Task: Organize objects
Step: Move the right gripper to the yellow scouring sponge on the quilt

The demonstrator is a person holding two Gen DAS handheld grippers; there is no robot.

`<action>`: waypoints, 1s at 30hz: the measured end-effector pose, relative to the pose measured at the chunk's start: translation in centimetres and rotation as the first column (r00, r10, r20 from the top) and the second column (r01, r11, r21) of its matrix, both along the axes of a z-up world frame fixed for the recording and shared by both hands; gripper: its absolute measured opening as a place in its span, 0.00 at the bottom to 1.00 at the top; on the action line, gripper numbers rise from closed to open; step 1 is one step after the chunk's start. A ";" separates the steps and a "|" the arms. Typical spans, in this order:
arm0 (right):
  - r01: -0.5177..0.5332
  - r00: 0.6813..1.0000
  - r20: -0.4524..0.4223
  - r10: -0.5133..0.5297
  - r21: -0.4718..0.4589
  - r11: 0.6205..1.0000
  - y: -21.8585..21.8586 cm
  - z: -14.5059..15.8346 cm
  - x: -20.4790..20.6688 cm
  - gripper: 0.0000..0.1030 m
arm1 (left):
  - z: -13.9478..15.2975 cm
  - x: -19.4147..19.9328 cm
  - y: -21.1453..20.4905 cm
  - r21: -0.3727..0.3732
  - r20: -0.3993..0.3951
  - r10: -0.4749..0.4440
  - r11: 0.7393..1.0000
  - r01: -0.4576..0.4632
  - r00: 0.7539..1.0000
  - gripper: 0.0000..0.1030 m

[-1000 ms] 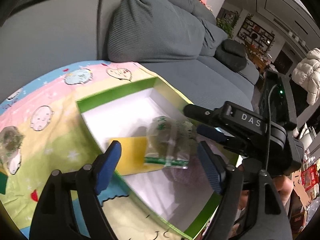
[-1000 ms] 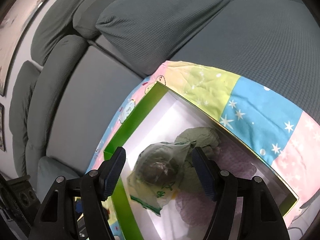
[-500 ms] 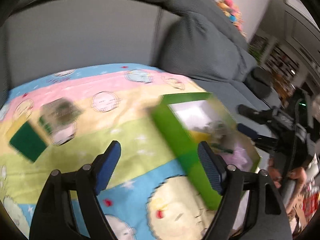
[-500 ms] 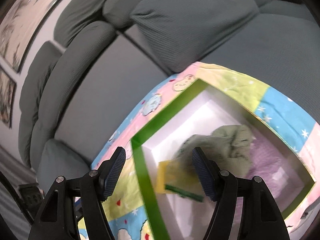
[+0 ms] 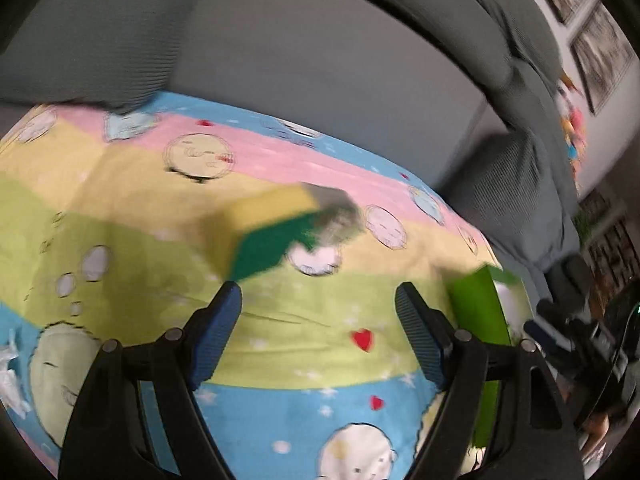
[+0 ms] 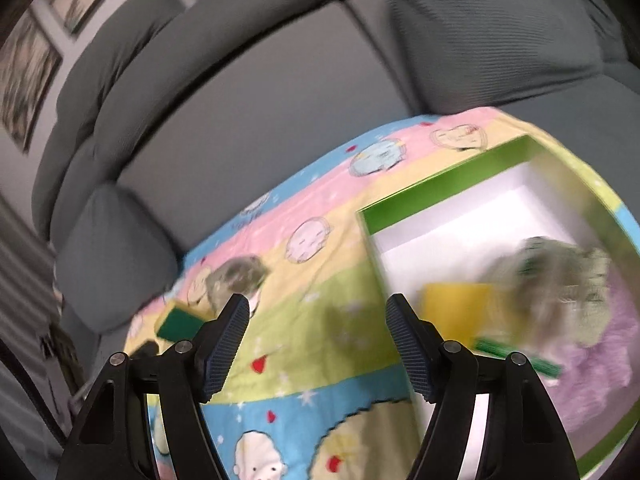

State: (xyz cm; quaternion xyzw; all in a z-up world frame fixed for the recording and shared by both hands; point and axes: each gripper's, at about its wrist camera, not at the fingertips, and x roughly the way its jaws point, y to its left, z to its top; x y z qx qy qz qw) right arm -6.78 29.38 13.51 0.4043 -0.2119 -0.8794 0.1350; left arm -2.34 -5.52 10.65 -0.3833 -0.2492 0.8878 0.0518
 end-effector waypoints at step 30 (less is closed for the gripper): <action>-0.482 0.872 0.233 0.429 0.272 0.833 -26.2 -3.6 -8.0 0.37 | -4.7 -0.1 -9.4 0.134 0.232 0.203 0.962 -0.238 0.951 0.76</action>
